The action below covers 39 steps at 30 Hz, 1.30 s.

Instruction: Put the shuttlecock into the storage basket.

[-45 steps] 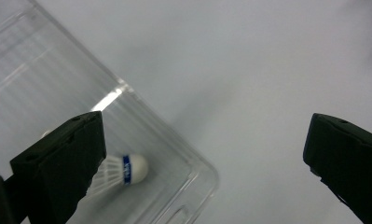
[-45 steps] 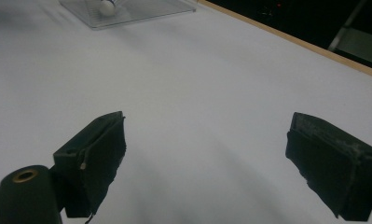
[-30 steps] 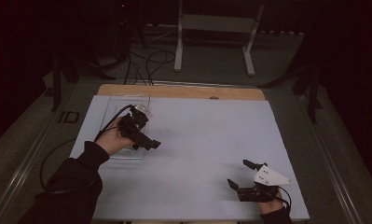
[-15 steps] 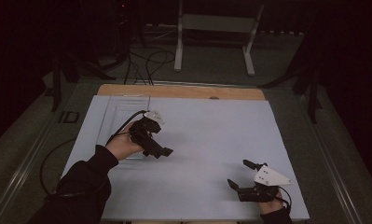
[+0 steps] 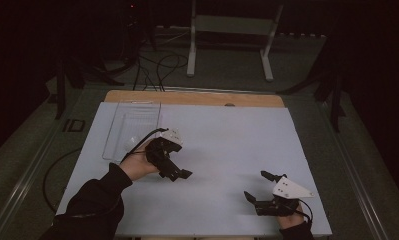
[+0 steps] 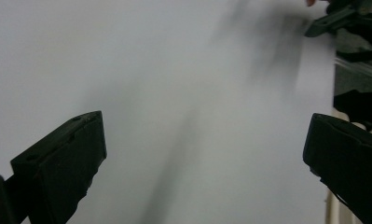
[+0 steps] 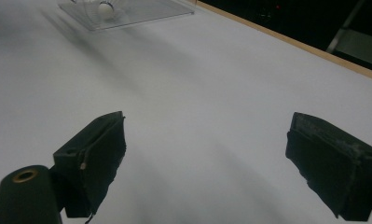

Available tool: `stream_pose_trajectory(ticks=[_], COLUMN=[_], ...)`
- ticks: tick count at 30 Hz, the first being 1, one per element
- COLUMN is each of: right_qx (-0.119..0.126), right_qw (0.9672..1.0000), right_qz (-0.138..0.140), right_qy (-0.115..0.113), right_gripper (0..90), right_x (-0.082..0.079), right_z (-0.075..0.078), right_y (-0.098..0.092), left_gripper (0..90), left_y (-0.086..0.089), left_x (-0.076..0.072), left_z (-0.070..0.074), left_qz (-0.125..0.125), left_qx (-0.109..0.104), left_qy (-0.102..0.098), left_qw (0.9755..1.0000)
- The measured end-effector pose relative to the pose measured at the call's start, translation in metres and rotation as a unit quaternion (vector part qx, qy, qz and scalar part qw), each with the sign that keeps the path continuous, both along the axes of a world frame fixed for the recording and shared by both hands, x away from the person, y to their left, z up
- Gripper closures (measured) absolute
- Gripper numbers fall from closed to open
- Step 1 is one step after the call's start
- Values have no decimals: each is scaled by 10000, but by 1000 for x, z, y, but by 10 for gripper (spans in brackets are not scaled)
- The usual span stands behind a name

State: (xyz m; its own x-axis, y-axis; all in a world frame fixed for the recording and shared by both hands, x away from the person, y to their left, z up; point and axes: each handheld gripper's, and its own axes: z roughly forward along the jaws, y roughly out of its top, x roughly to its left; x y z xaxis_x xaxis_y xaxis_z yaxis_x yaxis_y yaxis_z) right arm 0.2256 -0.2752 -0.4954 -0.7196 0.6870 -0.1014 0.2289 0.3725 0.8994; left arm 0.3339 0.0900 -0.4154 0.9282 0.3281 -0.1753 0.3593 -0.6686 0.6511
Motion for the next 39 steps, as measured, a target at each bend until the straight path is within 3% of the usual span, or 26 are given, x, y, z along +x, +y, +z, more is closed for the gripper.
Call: stream_pose_trajectory(ticks=[3,11,20,31,39], right_qx=[-7,-10,-20,-9,-6], right_qw=[10000,10000,10000,10000,10000], right_qz=[12,7,18,30,26], right_qy=[-4,-19,-34,-20,-16], right_gripper=[119,119,119,119,119], right_x=[0,0,0,0,0], right_z=[0,1,1,1,1], right_y=[0,0,0,0,0], left_gripper=[0,0,0,0,1], left_y=[-1,-9,-11,0,19], left_x=[-2,-14,-26,-38,-46], left_z=[-3,-17,-34,-54,-63], left_qz=[-37,-312,-343,-308,-160], left_qx=[-64,42,115,186,117], left_qy=[23,-50,36,138,136], left_qw=[10000,9995,9993,9993,9997])
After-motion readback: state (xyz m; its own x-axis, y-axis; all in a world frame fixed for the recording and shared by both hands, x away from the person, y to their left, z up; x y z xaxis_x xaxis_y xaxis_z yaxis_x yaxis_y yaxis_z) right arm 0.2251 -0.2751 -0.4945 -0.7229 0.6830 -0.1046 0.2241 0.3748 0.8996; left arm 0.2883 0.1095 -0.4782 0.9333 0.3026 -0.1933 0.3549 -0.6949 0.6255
